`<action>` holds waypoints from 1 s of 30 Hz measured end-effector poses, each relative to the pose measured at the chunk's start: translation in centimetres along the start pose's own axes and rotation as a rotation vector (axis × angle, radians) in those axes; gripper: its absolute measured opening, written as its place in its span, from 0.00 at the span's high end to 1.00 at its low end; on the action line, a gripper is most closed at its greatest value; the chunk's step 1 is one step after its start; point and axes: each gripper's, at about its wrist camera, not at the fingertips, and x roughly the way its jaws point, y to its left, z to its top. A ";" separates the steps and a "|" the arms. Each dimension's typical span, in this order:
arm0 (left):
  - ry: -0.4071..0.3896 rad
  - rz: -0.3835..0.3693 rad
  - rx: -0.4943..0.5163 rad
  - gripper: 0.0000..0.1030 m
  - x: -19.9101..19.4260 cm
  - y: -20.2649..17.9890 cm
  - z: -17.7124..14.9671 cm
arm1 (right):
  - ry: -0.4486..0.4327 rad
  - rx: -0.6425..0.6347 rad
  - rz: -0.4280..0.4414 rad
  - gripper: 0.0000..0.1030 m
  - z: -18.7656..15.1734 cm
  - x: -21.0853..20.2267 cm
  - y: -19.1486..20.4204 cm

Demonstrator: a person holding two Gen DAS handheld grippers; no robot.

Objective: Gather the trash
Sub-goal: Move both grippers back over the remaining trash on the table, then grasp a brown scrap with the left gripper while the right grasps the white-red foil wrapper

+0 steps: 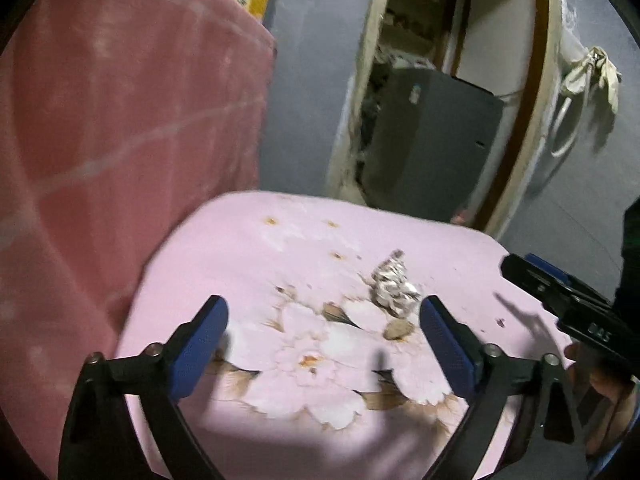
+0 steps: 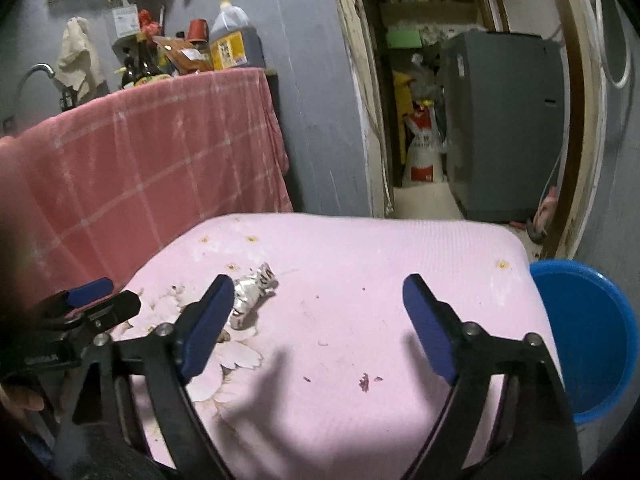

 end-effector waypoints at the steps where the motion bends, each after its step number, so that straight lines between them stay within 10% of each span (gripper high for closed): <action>1: 0.018 -0.016 0.004 0.16 0.4 -0.2 0.0 | 0.008 0.005 0.000 0.20 0.0 0.1 -0.1; 21: 0.260 -0.132 0.122 0.83 5.3 -4.2 -0.1 | 0.119 0.038 0.005 0.20 0.2 2.5 -0.8; 30: 0.238 -0.063 0.094 0.84 4.5 -2.8 -0.2 | 0.205 0.033 0.047 0.20 0.3 4.3 -0.6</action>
